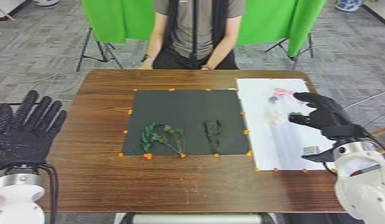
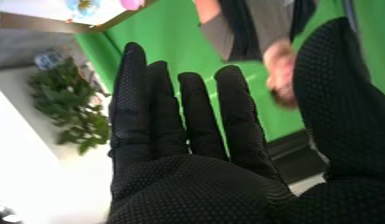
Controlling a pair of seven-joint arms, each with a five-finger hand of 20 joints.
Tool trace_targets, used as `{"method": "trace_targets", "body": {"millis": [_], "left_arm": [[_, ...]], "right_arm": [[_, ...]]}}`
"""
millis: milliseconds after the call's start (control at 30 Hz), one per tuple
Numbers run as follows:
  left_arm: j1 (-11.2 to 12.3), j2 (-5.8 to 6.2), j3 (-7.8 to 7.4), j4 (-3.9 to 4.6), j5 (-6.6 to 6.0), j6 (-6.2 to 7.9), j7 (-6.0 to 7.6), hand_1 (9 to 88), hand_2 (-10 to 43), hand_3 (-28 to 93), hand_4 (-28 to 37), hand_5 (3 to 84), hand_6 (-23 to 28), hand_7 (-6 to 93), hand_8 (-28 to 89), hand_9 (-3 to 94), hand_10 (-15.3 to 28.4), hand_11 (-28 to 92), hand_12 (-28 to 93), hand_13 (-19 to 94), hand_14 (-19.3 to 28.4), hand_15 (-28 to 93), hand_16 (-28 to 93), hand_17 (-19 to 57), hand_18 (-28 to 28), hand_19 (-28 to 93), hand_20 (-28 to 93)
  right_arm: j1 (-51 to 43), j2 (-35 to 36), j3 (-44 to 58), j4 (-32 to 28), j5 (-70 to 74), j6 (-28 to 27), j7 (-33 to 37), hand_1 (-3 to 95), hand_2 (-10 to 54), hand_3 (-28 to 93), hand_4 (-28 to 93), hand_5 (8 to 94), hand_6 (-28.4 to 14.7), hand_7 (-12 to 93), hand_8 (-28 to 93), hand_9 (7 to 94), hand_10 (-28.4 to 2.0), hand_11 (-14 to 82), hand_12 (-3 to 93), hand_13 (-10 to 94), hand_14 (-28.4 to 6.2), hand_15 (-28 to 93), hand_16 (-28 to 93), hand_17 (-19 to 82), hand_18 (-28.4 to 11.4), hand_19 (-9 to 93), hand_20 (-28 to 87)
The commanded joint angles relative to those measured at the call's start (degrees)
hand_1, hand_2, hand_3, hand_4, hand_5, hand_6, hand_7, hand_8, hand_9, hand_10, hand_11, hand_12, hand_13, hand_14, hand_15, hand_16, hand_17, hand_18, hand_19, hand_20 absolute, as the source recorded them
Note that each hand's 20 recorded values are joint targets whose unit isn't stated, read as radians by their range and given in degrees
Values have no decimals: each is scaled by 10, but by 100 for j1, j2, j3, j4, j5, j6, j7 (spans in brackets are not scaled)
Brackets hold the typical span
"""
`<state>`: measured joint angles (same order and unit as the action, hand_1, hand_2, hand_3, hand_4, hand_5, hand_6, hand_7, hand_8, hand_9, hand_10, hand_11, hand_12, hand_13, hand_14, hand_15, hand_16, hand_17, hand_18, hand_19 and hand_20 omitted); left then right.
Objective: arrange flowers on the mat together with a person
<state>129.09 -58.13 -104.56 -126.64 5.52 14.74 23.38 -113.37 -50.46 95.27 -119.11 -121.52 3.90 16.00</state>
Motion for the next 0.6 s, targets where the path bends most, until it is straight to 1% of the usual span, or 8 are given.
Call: {"method": "trace_targets", "body": {"millis": [33,100,133,167,200,367,533,600], "left_arm": [[114,-4,29,-3,-75,100,34,247,145,696,-283,396,70,130,-103,352,156,179,86,247,145,292,-74,-52,132,320,115],[73,-6,51,20,-91,97,35,246,144,697,-283,396,71,130,-103,351,156,178,86,247,145,293,-74,-51,132,319,115],[82,-5,62,16,-93,88,49,246,144,698,-283,396,70,130,-103,351,156,178,85,247,145,294,-74,-51,132,319,115],[76,-7,68,12,-82,98,47,246,144,698,-283,396,70,130,-103,350,156,177,85,247,146,295,-74,-51,132,319,115],[64,-1,72,22,-78,77,31,246,144,699,-283,396,70,130,-103,350,155,178,86,247,146,295,-74,-51,132,320,115],[74,0,61,15,-75,94,39,247,143,699,-283,396,71,130,-104,350,155,178,86,247,146,296,-74,-51,132,320,115],[56,-8,82,22,-71,90,24,248,143,699,-283,397,71,130,-103,350,155,180,86,247,146,297,-75,-51,132,320,115],[69,-11,82,19,-67,87,25,248,143,699,-283,396,71,131,-104,350,155,180,86,247,146,297,-75,-51,132,320,115]], "right_arm": [[816,468,-1074,551,-1144,634,430,432,-95,679,-283,362,1,187,-121,378,-111,56,172,332,-96,164,213,239,-122,507,255],[1105,563,-1399,713,-1291,456,534,447,-95,689,-283,364,1,197,-123,368,-126,54,170,312,-90,151,209,233,-112,485,240],[1226,565,-1513,787,-1316,365,566,456,-95,691,-283,366,2,202,-125,366,-125,54,169,310,-89,150,208,232,-111,483,238],[1353,576,-1650,832,-1290,324,668,467,-95,689,-283,366,2,206,-128,364,-124,55,169,309,-87,152,209,231,-112,485,238],[1584,572,-1867,928,-1291,293,791,477,-95,683,-283,366,3,209,-131,364,-124,57,169,310,-86,158,211,230,-112,489,240],[1673,534,-1943,1004,-1329,-19,842,509,-95,663,-283,373,3,218,-135,382,-117,75,169,344,-82,199,210,241,-115,517,247],[1994,505,-2290,1260,-1306,-176,918,541,-95,622,-283,388,3,220,-138,399,-116,90,171,363,-77,225,198,254,-113,545,251],[2069,483,-2376,1349,-1240,-281,896,562,-95,595,-283,396,4,224,-139,409,-110,97,175,375,-75,237,196,261,-113,562,258]]}}
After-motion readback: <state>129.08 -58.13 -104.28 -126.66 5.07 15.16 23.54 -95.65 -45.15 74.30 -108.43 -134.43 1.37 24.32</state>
